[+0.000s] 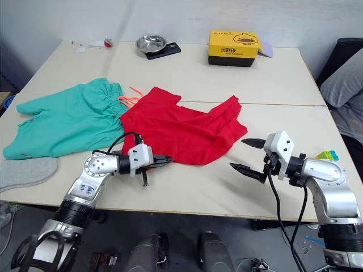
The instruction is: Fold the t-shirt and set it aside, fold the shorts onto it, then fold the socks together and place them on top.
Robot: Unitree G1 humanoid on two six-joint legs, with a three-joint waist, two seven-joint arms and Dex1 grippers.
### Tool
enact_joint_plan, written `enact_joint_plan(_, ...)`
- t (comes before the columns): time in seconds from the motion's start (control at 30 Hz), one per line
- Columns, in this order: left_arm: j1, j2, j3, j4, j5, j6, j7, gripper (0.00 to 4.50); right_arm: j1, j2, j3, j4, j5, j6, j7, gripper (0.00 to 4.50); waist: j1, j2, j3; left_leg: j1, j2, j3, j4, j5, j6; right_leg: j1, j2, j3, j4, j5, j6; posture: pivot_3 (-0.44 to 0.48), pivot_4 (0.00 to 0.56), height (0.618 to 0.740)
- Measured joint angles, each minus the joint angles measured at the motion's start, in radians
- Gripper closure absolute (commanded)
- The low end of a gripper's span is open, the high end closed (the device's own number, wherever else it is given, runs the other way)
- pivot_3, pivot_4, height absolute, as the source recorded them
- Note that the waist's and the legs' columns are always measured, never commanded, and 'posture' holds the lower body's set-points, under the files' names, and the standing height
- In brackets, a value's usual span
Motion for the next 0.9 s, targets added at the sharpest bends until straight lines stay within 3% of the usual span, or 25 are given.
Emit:
enact_joint_plan(0.1,0.010,-0.001,0.018,-0.011,-0.053,0.024,-0.019,4.49,-0.001,0.000,0.000,0.000,0.000,0.001,-0.003,0.00,-0.001,0.000,0.000,0.000,0.000,0.000,0.000,0.000,0.000,0.000,0.000,0.000,0.000,0.000,0.000,0.000,0.150,0.740)
enact_joint_plan(0.17,0.049,0.000,0.050,-0.071,-0.153,0.070,-0.069,4.49,-0.003,0.000,0.000,-0.002,0.003,0.013,-0.009,0.00,-0.004,0.000,0.000,0.000,0.001,0.000,0.000,0.000,0.000,0.000,0.000,0.000,0.000,0.000,0.000,0.000,0.150,0.740)
enact_joint_plan(0.23,0.109,0.028,0.075,-0.164,-0.246,0.118,-0.131,4.49,-0.011,-0.001,0.000,-0.008,0.011,0.029,-0.017,0.00,-0.007,0.000,0.000,0.000,0.001,0.000,0.000,0.000,-0.001,0.000,0.000,0.000,0.001,0.000,0.000,0.000,0.150,0.740)
enact_joint_plan(0.37,0.211,0.128,0.138,-0.260,-0.319,0.180,-0.184,4.49,-0.038,-0.003,-0.004,-0.012,0.031,0.068,-0.022,0.00,-0.014,0.000,0.000,0.001,0.001,-0.001,0.000,0.000,-0.001,0.000,0.000,0.000,0.002,0.000,0.000,0.000,0.150,0.740)
enact_joint_plan(0.6,0.419,0.223,0.231,-0.389,-0.358,0.217,-0.197,4.49,-0.139,-0.046,-0.008,-0.006,0.093,0.189,-0.018,0.00,-0.027,0.000,0.000,0.001,0.000,-0.001,-0.003,-0.002,0.003,0.000,-0.001,0.000,0.000,0.000,-0.001,0.000,0.150,0.740)
enact_joint_plan(0.73,0.504,0.222,0.259,-0.436,-0.362,0.227,-0.167,4.49,-0.201,-0.054,0.024,0.001,0.102,0.270,-0.010,0.00,-0.026,0.000,0.000,0.001,0.001,-0.002,-0.003,-0.002,0.003,0.000,-0.001,-0.001,0.000,-0.001,-0.001,0.000,0.150,0.740)
enact_joint_plan(0.9,0.546,0.210,0.286,-0.441,-0.321,0.169,-0.116,4.49,-0.218,-0.057,0.086,0.027,0.069,0.235,0.049,0.00,-0.022,0.000,0.000,0.001,0.000,-0.002,-0.004,-0.002,0.004,0.000,-0.002,-0.001,-0.002,-0.001,-0.002,0.000,0.150,0.740)
